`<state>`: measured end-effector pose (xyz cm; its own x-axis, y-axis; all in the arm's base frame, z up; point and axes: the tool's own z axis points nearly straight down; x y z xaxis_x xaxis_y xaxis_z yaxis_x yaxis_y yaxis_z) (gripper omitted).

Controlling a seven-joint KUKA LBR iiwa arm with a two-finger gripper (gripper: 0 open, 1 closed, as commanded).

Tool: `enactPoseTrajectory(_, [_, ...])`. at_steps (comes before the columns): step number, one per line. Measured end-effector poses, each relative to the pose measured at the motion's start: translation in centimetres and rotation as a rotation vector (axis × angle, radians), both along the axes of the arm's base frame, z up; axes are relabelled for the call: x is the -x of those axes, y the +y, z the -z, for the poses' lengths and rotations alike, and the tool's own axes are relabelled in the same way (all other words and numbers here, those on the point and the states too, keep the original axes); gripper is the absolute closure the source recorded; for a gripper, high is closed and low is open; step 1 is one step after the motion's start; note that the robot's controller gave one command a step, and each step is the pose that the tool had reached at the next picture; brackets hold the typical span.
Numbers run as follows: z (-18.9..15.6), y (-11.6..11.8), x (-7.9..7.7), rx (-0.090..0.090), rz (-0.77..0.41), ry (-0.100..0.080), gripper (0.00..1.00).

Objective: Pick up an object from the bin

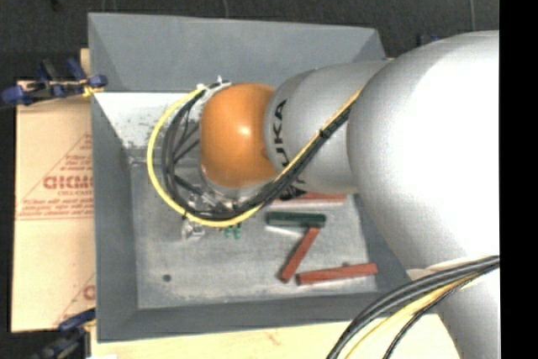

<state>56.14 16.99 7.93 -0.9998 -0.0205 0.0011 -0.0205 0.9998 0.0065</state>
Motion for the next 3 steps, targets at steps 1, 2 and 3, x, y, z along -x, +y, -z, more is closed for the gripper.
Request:
enactPoseTrajectory(1, [-3.1,-4.6,-2.4,0.006,-0.047,-0.002,1.0])
enactPoseTrajectory(2, [-9.7,-4.6,-4.0,0.007,-0.01,-0.003,1.0])
enactPoseTrajectory(3, [-15.3,-5.9,-0.5,0.007,-0.072,0.001,1.0])
